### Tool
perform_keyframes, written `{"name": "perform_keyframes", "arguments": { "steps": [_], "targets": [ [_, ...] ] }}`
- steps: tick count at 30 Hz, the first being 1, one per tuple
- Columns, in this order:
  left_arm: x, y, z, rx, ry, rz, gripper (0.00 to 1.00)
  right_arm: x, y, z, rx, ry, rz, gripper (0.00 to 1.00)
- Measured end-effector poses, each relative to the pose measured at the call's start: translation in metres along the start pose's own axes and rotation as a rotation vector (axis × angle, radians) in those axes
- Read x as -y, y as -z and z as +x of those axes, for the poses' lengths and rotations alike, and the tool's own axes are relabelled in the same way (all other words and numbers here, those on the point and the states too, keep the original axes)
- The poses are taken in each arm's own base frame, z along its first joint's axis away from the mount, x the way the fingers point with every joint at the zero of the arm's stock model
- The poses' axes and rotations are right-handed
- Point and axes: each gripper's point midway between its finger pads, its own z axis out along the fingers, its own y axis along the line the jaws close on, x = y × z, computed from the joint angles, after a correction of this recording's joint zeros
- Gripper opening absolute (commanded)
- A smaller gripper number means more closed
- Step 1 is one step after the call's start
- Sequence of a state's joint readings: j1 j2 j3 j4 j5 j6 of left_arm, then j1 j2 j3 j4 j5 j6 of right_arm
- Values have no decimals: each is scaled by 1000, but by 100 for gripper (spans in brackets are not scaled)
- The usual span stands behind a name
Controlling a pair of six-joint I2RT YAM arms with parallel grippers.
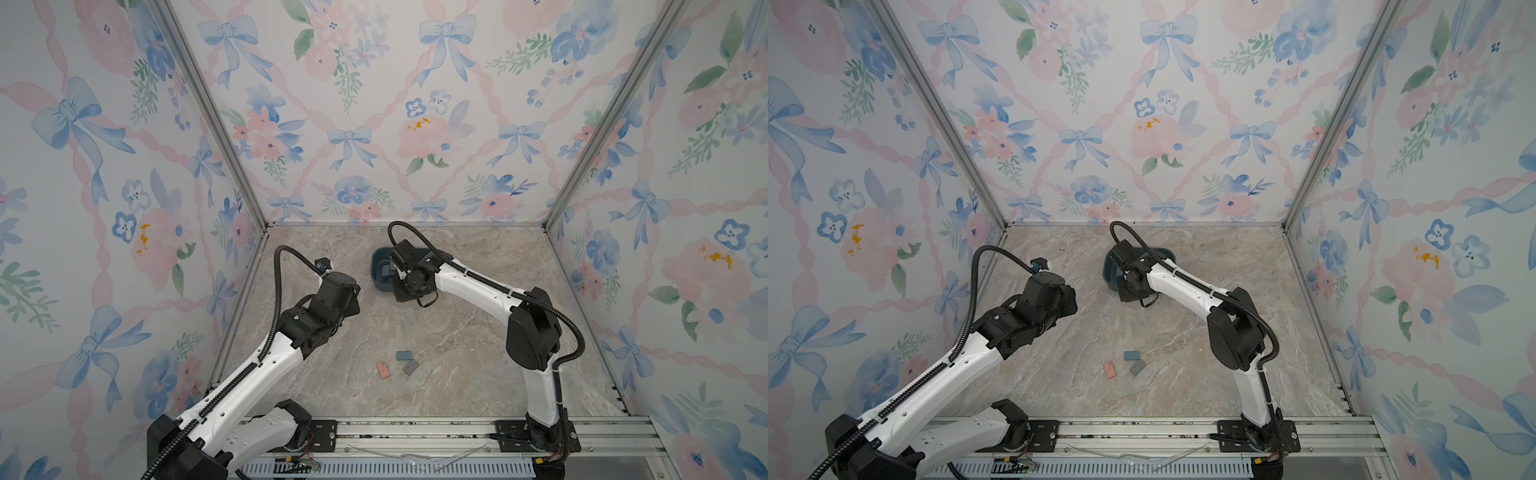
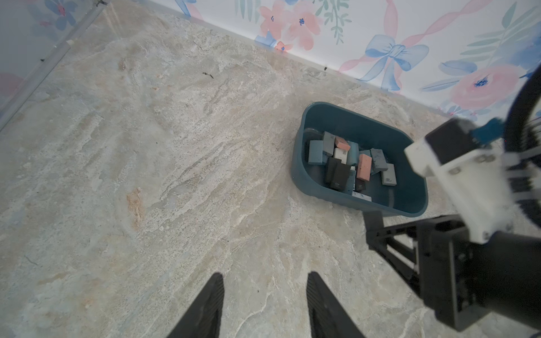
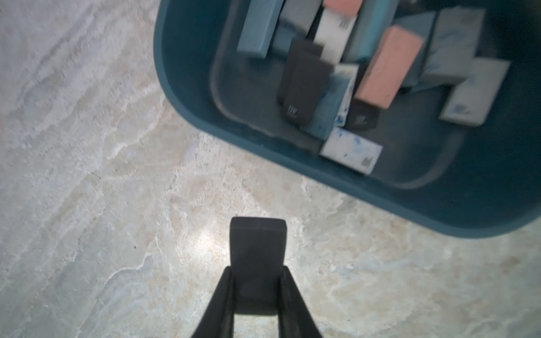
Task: Put the eraser in the storage box
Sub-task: Pick up the eraser from the center of the board, then place the eraser in the storage box.
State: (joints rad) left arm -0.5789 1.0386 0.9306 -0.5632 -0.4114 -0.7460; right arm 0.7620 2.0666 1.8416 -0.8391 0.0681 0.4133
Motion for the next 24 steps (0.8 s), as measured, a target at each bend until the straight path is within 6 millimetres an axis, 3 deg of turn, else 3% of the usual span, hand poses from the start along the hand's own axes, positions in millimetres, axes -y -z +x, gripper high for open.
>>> {"name": "perform_keyframes", "arguments": {
  "steps": [5,9,16,19,24],
  "targets": [
    [-5,-4,9,-18,5,-13,48,14,12,-50,77,-36,-30,21],
    [-10,-9,21,-47,8,-24,48,20,-11,-74,77,-39,-25,21],
    [-15,-13,34,-77,29,-30,48,16,-67,-74,-8,-16,-14,23],
    [-17,-14,38,-84,38,-32,48,16,-78,-69,-35,-14,-12,29],
    [-18,-15,43,-98,41,-31,47,15,-78,-68,-43,-19,-15,42]
  ]
}}
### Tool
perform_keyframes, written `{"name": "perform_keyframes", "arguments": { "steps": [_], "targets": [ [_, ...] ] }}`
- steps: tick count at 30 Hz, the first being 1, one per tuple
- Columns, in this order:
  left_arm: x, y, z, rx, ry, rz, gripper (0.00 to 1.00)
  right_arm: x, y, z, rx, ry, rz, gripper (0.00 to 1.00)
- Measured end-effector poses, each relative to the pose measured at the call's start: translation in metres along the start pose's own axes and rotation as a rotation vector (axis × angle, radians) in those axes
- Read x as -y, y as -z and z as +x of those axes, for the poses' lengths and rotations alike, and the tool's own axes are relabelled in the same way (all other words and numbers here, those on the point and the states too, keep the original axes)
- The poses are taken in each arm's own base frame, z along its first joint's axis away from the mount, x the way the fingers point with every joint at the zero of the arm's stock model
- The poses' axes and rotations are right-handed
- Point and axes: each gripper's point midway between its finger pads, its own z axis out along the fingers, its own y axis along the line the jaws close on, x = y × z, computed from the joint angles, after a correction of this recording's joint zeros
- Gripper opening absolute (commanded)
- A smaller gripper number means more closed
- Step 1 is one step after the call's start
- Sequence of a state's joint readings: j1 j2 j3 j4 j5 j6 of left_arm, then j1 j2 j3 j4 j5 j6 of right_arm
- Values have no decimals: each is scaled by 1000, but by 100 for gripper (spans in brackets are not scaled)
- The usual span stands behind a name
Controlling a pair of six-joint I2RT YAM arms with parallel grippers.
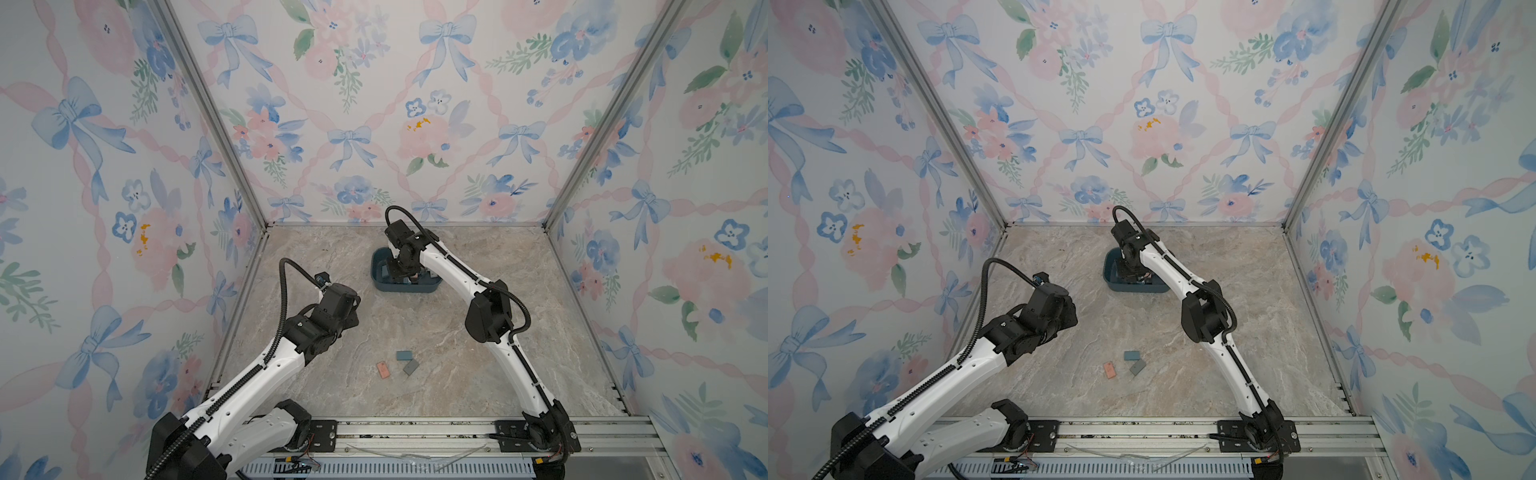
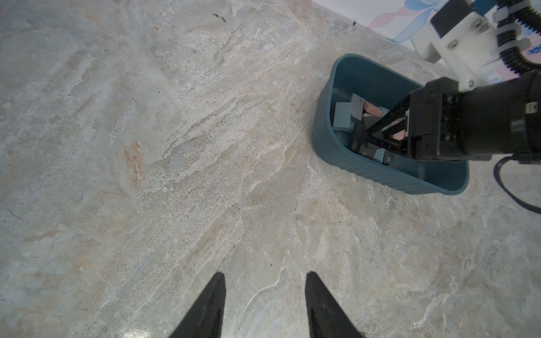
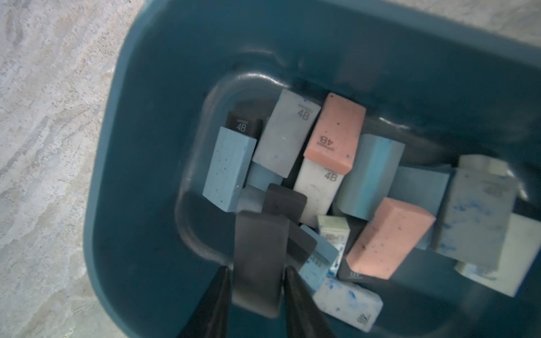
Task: Put the eraser in the storage box
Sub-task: Place the eraser in the storage box, then pick up the eraser from the center of the board.
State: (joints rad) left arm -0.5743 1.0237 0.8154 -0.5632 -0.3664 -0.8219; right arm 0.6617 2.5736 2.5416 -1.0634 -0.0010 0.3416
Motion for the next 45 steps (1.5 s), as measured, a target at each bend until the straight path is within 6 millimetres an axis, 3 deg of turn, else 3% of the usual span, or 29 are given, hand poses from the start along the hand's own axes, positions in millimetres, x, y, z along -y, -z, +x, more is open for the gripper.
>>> {"name": "perform_keyframes", "arguments": {
  "steps": [4,10,13,16,23,27,37,45],
  "targets": [
    [1,-1,2,-9,2,5,47,-1,0,0,1,2,-4,47],
    [3,-2,11,-46,10,27,47,-1,2,-1,3,6,-3,48],
    [7,-2,19,-75,11,49,48,1,12,2,4,6,1,48],
    [18,1,33,-111,-14,79,49,4,36,4,26,7,3,49],
    [37,2,79,-234,-73,104,49,7,125,3,204,2,-34,51],
    [46,3,107,-299,-101,108,50,15,153,13,277,-8,-40,52],
    [53,1,180,-461,-177,32,53,48,146,58,270,-67,-14,53],
    [48,-6,204,-505,-165,-41,60,62,164,66,332,-109,-26,53]
  ]
}}
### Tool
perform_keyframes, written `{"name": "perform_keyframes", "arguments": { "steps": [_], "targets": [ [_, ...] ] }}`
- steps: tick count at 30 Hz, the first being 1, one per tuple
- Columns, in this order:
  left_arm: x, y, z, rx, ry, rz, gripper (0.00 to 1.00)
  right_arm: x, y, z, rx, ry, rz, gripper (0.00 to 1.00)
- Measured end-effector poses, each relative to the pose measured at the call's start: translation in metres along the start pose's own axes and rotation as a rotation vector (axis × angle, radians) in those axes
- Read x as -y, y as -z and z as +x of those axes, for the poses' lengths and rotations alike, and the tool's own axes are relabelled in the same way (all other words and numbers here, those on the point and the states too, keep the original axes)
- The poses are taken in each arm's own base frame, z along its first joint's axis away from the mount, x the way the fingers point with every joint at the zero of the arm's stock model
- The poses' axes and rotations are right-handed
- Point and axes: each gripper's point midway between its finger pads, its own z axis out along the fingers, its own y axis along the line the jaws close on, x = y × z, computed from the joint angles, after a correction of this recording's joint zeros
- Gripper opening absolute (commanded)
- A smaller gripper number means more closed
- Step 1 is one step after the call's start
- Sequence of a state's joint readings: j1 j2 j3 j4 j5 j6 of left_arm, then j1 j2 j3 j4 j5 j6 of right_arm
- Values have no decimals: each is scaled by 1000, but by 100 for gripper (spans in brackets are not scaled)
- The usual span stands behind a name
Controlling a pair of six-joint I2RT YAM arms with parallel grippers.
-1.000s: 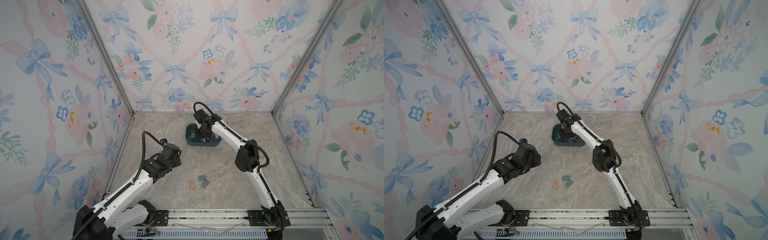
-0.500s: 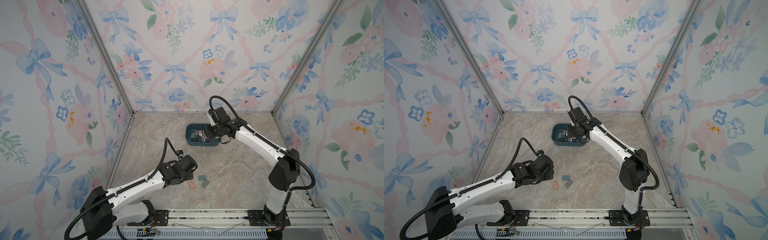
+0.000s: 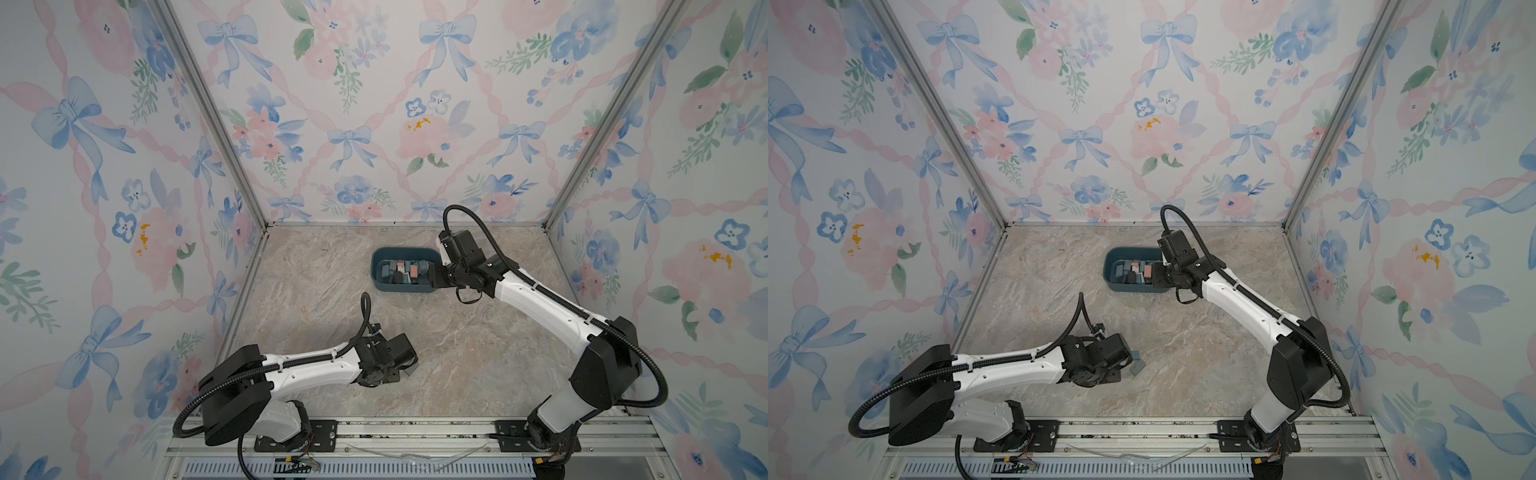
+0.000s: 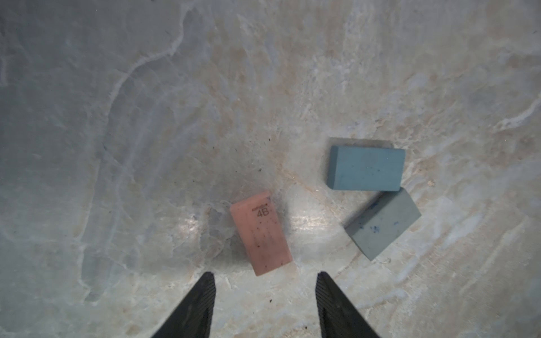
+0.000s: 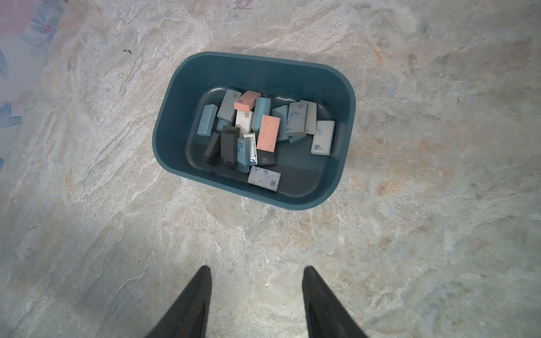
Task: Put the eraser in the storage box
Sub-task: Pick up the eraser from the center of the board.
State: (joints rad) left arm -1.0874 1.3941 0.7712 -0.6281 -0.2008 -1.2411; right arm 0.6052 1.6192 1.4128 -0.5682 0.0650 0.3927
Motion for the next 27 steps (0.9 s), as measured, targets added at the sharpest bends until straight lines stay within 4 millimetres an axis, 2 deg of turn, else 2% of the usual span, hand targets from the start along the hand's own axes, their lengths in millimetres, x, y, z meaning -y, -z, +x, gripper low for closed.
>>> {"name": "perform_keyframes", "arguments": {
  "steps": [13,27],
  "targets": [
    [-11,-18,2,-26,61,-78,59,14,-4,7,-2,-29,17,53],
    [-16,-20,-9,-23,118,-82,61,20,-8,12,-13,-45,22,53]
  ]
}}
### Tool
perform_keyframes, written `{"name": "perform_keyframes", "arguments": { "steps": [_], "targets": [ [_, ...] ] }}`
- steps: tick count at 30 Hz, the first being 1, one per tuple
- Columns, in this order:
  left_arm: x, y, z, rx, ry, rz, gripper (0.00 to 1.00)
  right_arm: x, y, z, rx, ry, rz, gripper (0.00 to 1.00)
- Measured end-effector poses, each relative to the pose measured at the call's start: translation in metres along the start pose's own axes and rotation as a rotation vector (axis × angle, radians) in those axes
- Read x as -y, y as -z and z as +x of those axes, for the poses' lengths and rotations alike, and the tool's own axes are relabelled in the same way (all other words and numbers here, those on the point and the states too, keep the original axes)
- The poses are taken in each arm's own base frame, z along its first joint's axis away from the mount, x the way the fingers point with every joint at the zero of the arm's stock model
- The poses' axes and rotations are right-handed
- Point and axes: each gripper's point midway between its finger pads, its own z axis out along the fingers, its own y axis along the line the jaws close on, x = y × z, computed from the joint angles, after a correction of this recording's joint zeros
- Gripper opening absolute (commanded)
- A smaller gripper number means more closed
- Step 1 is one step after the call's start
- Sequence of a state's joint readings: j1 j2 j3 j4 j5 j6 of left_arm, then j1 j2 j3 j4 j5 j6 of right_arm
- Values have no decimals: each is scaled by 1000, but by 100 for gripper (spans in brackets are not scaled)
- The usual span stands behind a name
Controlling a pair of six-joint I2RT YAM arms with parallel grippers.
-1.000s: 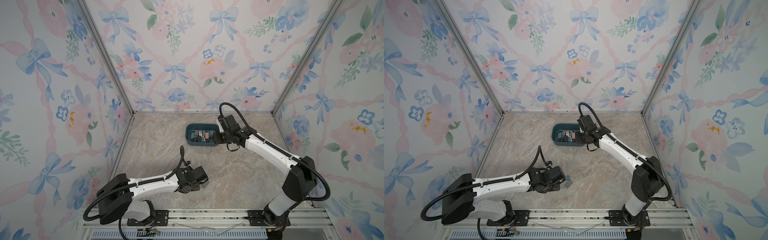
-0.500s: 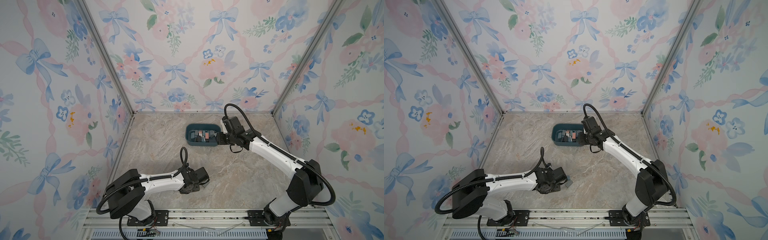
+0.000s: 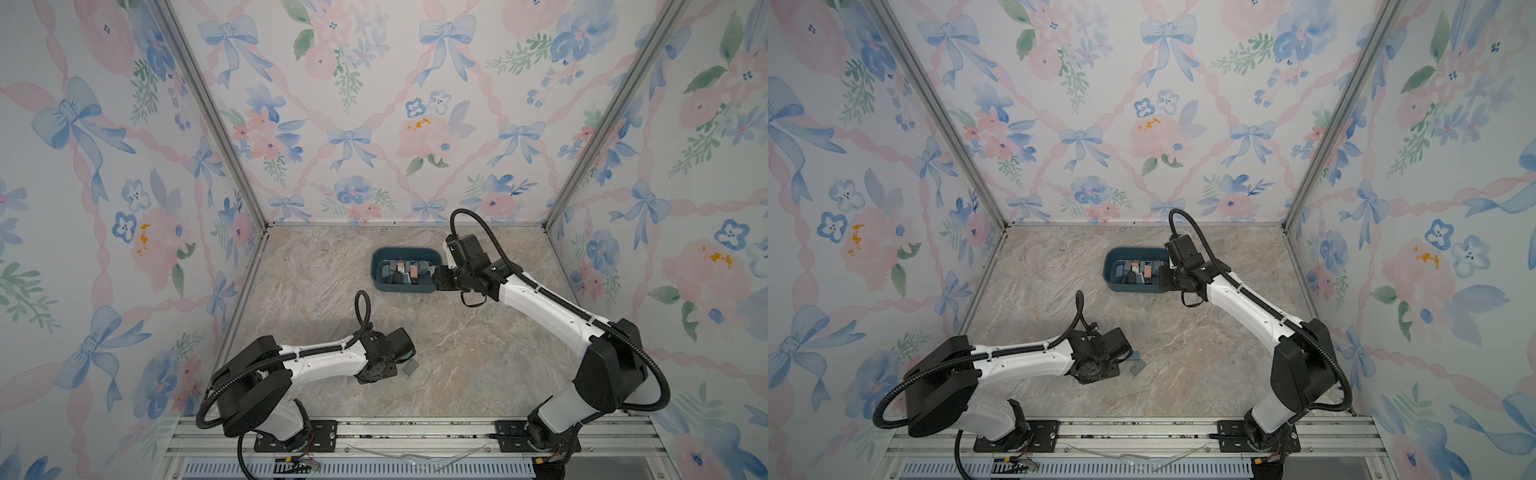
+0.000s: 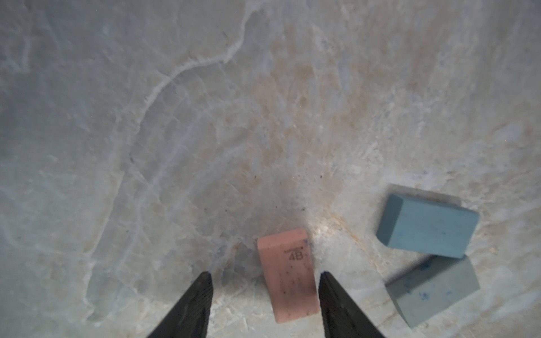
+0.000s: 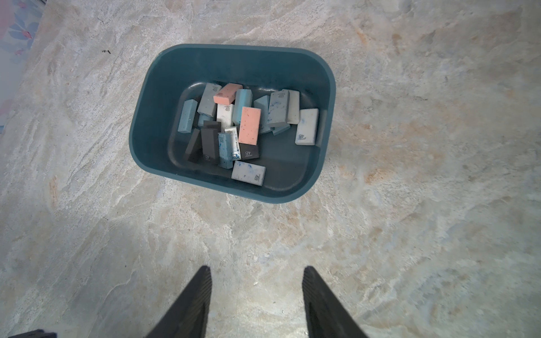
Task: Put the eraser in the storage box
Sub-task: Pick up the eraser from the center of the board.
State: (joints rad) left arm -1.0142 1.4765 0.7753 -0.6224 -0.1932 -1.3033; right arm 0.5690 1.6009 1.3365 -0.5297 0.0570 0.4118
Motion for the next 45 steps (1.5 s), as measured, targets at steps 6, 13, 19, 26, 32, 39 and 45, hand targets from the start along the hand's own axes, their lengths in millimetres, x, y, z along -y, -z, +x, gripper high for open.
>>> {"name": "perform_keyframes", "arguments": {
  "steps": [6,13,19,26,32,39,45],
  "targets": [
    [6,-1,-2,5,4,19,65,3,-2,2,-3,-4,4,53],
    [12,-6,-1,-6,4,18,63,8,-5,5,-11,-16,13,53],
    [11,-7,-1,-8,9,12,52,10,-5,8,-15,-17,16,53],
    [12,-7,0,-8,15,12,34,10,-4,8,-13,-18,14,53],
    [12,-7,0,-8,19,13,24,9,-4,8,-15,-21,12,53],
    [12,-7,-1,-8,19,14,13,9,-5,9,-17,-25,13,52],
    [12,-7,-1,-7,19,14,9,10,-5,10,-21,-25,14,53]
  ]
}}
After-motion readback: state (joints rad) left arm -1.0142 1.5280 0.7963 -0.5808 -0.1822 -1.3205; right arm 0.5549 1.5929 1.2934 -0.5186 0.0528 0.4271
